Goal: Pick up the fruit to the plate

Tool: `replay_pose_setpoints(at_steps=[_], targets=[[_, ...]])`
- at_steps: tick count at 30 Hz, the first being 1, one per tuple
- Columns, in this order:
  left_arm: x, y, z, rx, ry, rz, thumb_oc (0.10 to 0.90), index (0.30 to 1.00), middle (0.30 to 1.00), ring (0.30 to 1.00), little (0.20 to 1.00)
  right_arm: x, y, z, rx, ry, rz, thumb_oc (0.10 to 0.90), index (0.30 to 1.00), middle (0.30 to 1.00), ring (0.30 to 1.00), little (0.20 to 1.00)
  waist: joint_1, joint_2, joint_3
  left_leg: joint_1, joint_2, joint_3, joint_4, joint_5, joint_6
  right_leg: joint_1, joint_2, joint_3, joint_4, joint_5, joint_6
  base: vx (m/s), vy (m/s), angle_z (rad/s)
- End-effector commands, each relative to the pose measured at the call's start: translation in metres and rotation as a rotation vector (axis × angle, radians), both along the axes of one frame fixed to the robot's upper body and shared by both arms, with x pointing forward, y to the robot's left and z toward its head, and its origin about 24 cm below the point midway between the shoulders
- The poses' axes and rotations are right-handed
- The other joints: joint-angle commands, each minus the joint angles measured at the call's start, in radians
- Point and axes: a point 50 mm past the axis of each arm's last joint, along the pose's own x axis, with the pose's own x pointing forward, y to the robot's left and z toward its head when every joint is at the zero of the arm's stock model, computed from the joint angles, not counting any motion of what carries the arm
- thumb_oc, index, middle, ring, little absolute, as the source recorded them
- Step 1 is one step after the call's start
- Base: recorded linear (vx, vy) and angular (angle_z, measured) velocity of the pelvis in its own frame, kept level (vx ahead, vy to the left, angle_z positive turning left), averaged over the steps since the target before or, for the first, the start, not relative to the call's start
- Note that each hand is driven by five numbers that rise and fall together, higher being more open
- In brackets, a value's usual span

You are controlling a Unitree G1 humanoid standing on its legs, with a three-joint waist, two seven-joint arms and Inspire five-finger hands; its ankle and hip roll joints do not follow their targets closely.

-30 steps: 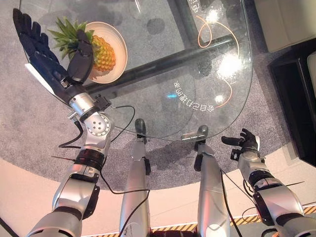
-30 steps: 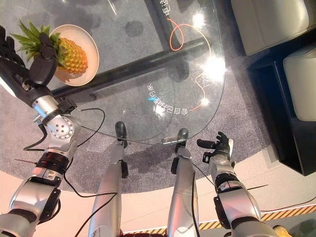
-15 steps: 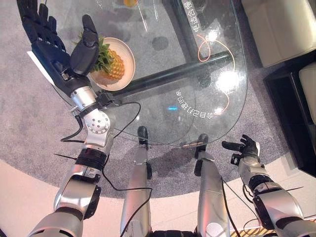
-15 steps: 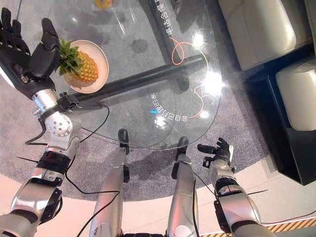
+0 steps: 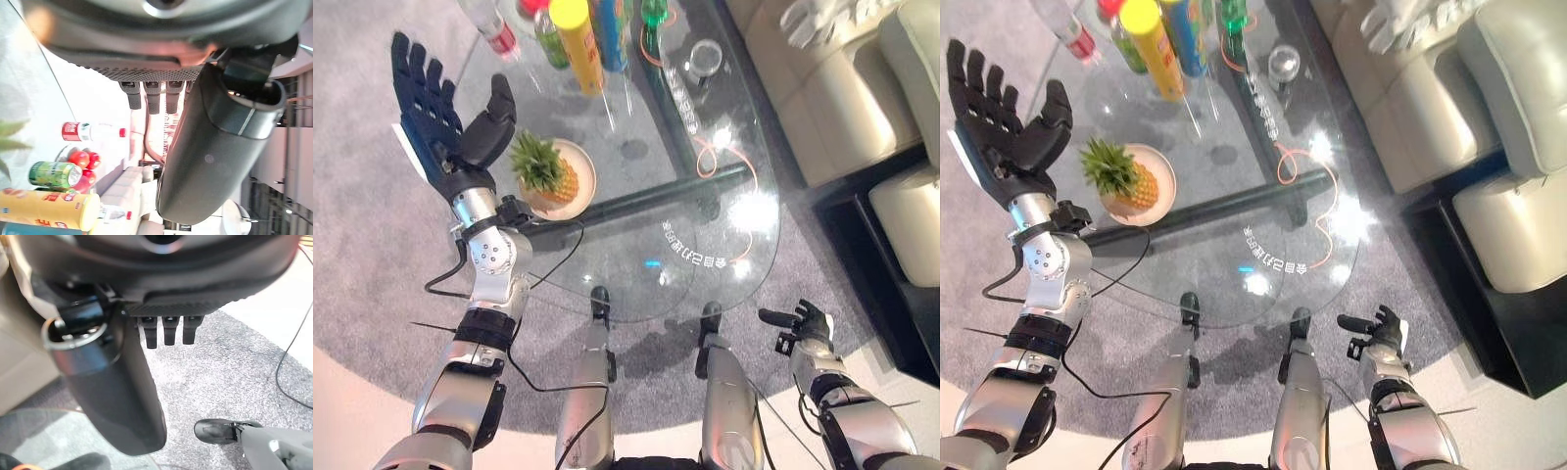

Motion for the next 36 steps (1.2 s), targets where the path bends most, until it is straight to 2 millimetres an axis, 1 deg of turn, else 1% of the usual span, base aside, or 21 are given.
replay_pose_setpoints(at_steps=[1, 2, 3, 5, 6, 7, 9, 10, 11, 12, 14, 15, 16, 17, 19, 20, 24, 27, 32, 36], targets=[[-0.006, 0.018, 0.017, 0.061, -0.066, 0.002, 0.8, 0.9, 0.9, 0.9, 0.9, -0.04, -0.021, -0.018, -0.028, 0.068, -0.069, 0.8, 0.9, 0.9, 0.9, 0.9, 0.016, -0.023, -0.108, 0.045, -0.014, 0.013, 0.049, -0.123, -0.013, 0.053, -0.024, -0.028, -0.062, 0.034, -0.018, 0.06, 0.019, 0.08], [-0.007, 0.024, -0.001, 0.032, 0.007, -0.008, 0.8, 0.9, 0.9, 0.9, 0.9, -0.051, -0.022, -0.024, -0.024, 0.096, -0.071, 0.8, 0.9, 0.9, 0.9, 0.9, 0.016, -0.025, -0.128, 0.071, -0.012, 0.014, 0.039, -0.12, -0.016, 0.084, -0.023, -0.03, -0.075, 0.034, -0.02, 0.11, 0.009, 0.07], [-0.009, 0.032, -0.031, -0.008, 0.131, -0.028, 0.8, 0.9, 0.9, 0.9, 0.9, -0.068, -0.02, -0.036, -0.008, 0.145, -0.068, 0.8, 0.9, 0.9, 0.9, 0.9, 0.015, -0.028, -0.166, 0.112, -0.008, 0.015, 0.024, -0.119, -0.016, 0.129, -0.02, -0.033, -0.092, 0.034, -0.019, 0.13, 0.012, 0.06], [-0.015, 0.038, -0.061, -0.023, 0.265, -0.002, 0.8, 0.9, 0.9, 0.9, 0.9, -0.084, -0.017, -0.046, 0.0, 0.198, -0.066, 0.8, 0.9, 0.9, 0.9, 0.9, 0.014, -0.031, -0.204, 0.147, -0.002, 0.018, 0.01, -0.117, -0.015, 0.167, -0.018, -0.035, -0.11, 0.037, -0.019, 0.17, 0.014, 0.08], [-0.021, 0.041, -0.085, -0.04, 0.354, 0.001, 0.8, 0.9, 0.9, 0.9, 0.9, -0.098, -0.016, -0.053, 0.007, 0.245, -0.067, 0.8, 0.9, 0.9, 0.9, 0.9, 0.013, -0.033, -0.239, 0.178, 0.003, 0.02, 0.001, -0.117, -0.015, 0.198, -0.015, -0.036, -0.119, 0.036, -0.018, 0.23, 0.024, 0.11], [-0.027, 0.044, -0.101, -0.044, 0.415, 0.014, 0.8, 0.9, 0.9, 0.9, 0.9, -0.107, -0.016, -0.057, 0.009, 0.273, -0.066, 0.8, 0.9, 0.9, 0.9, 0.9, 0.013, -0.033, -0.26, 0.2, 0.007, 0.021, -0.008, -0.118, -0.016, 0.22, -0.012, -0.037, -0.128, 0.035, -0.018, 0.27, 0.032, 0.08], [-0.045, 0.052, -0.139, -0.098, 0.564, 0.025, 0.8, 0.9, 0.9, 0.9, 0.9, -0.126, -0.016, -0.065, 0.018, 0.328, -0.064, 0.8, 0.9, 0.9, 0.9, 0.9, 0.011, -0.033, -0.308, 0.244, 0.013, 0.023, -0.024, -0.122, -0.018, 0.263, -0.005, -0.037, -0.146, 0.033, -0.018, 0.25, 0.028, -0.04], [-0.057, 0.055, -0.161, -0.113, 0.661, 0.048, 0.8, 0.9, 0.9, 0.9, 0.9, -0.134, -0.015, -0.068, 0.024, 0.355, -0.064, 0.8, 0.9, 0.9, 0.9, 0.9, 0.011, -0.034, -0.333, 0.265, 0.018, 0.023, -0.03, -0.124, -0.02, 0.283, -0.003, -0.04, -0.155, 0.033, -0.017, 0.22, 0.011, -0.11], [-0.067, 0.056, -0.176, -0.109, 0.741, 0.072, 0.8, 0.9, 0.9, 0.9, 0.9, -0.139, -0.013, -0.071, 0.034, 0.371, -0.064, 0.8, 0.9, 0.9, 0.9, 0.9, 0.012, -0.035, -0.347, 0.278, 0.021, 0.024, -0.034, -0.127, -0.021, 0.296, -0.002, -0.043, -0.161, 0.033, -0.017, 0.22, 0.008, -0.09], [-0.081, 0.059, -0.196, -0.116, 0.84, 0.091, 0.8, 0.9, 0.9, 0.9, 0.9, -0.144, -0.01, -0.074, 0.04, 0.398, -0.057, 0.8, 0.9, 0.9, 0.9, 0.9, 0.012, -0.036, -0.369, 0.297, 0.025, 0.028, -0.038, -0.13, -0.023, 0.314, -0.001, -0.045, -0.172, 0.033, -0.016, 0.19, 0.009, -0.07], [-0.105, 0.064, -0.225, -0.104, 1.004, 0.11, 0.8, 0.9, 0.9, 0.9, 0.9, -0.153, -0.008, -0.078, 0.054, 0.445, -0.04, 0.8, 0.9, 0.9, 0.9, 0.9, 0.007, -0.037, -0.399, 0.33, 0.033, 0.038, -0.048, -0.138, -0.028, 0.344, -0.001, -0.048, -0.192, 0.033, -0.013, 0.16, 0.019, -0.05], [-0.11, 0.064, -0.231, -0.094, 1.047, 0.112, 0.8, 0.9, 0.9, 0.9, 0.9, -0.155, -0.007, -0.079, 0.059, 0.458, -0.033, 0.8, 0.9, 0.9, 0.9, 0.9, 0.007, -0.037, -0.405, 0.336, 0.034, 0.04, -0.05, -0.14, -0.029, 0.351, -0.001, -0.048, -0.196, 0.033, -0.012, 0.1, 0.032, -0.04], [-0.125, 0.063, -0.247, -0.088, 1.147, 0.09, 0.8, 0.9, 0.9, 0.9, 0.9, -0.16, -0.005, -0.081, 0.066, 0.491, -0.004, 0.8, 0.9, 0.9, 0.9, 0.9, 0.003, -0.035, -0.417, 0.349, 0.038, 0.046, -0.055, -0.142, -0.032, 0.364, -0.003, -0.051, -0.209, 0.036, -0.008, 0.07, 0.029, -0.04], [-0.132, 0.061, -0.255, -0.073, 1.209, 0.076, 0.8, 0.9, 0.9, 0.9, 0.9, -0.162, -0.004, -0.082, 0.07, 0.507, 0.01, 0.8, 0.9, 0.9, 0.9, 0.9, 0.002, -0.035, -0.422, 0.355, 0.04, 0.049, -0.059, -0.143, -0.033, 0.37, -0.003, -0.052, -0.215, 0.038, -0.008, 0.07, 0.037, -0.02], [-0.152, 0.054, -0.276, -0.001, 1.364, 0.012, 0.8, 0.9, 0.9, 0.9, 0.9, -0.167, 0.0, -0.086, 0.074, 0.545, 0.049, 0.8, 0.9, 0.9, 0.9, 0.9, -0.003, -0.033, -0.435, 0.364, 0.043, 0.058, -0.061, -0.146, -0.036, 0.384, -0.006, -0.059, -0.228, 0.044, -0.002, 0.05, 0.03, -0.01], [-0.17, 0.05, -0.289, 0.039, 1.475, -0.037, 0.8, 0.9, 0.9, 0.9, 0.9, -0.169, 0.002, -0.087, 0.071, 0.576, 0.091, 0.8, 0.9, 0.9, 0.9, 0.9, -0.006, -0.032, -0.443, 0.368, 0.045, 0.065, -0.061, -0.148, -0.037, 0.394, -0.008, -0.067, -0.235, 0.048, 0.003, 0.04, 0.028, 0.0], [-0.199, 0.04, -0.31, 0.174, 1.723, -0.231, 0.8, 0.9, 0.9, 0.9, 0.9, -0.17, 0.009, -0.091, 0.083, 0.615, 0.184, 0.8, 0.9, 0.9, 0.9, 0.9, -0.013, -0.026, -0.454, 0.363, 0.047, 0.077, -0.061, -0.144, -0.043, 0.404, -0.014, -0.09, -0.243, 0.049, 0.01, 0.01, 0.038, -0.03], [-0.216, 0.03, -0.32, 0.212, 1.833, -0.361, 0.8, 0.9, 0.9, 0.9, 0.9, -0.17, 0.014, -0.093, 0.107, 0.655, 0.244, 0.8, 0.9, 0.9, 0.9, 0.9, -0.017, -0.021, -0.458, 0.368, 0.046, 0.088, -0.061, -0.147, -0.044, 0.407, -0.02, -0.098, -0.241, 0.046, 0.013, 0.01, 0.056, -0.01], [-0.225, 0.02, -0.326, 0.221, 1.902, -0.461, 0.8, 0.9, 0.9, 0.9, 0.9, -0.172, 0.02, -0.095, 0.117, 0.721, 0.348, 0.8, 0.9, 0.9, 0.9, 0.9, -0.02, -0.017, -0.462, 0.379, 0.046, 0.093, -0.061, -0.154, -0.038, 0.411, -0.017, -0.095, -0.237, 0.038, 0.01, 0.0, 0.024, -0.01], [-0.229, 0.015, -0.329, 0.217, 1.937, -0.537, 0.8, 0.9, 0.9, 0.9, 0.9, -0.17, 0.027, -0.097, 0.139, 0.731, 0.397, 0.8, 0.9, 0.9, 0.9, 0.9, -0.025, -0.017, -0.464, 0.386, 0.046, 0.082, -0.061, -0.156, -0.034, 0.415, -0.006, -0.071, -0.231, 0.029, 0.004, 0.0, 0.0, 0.0]])
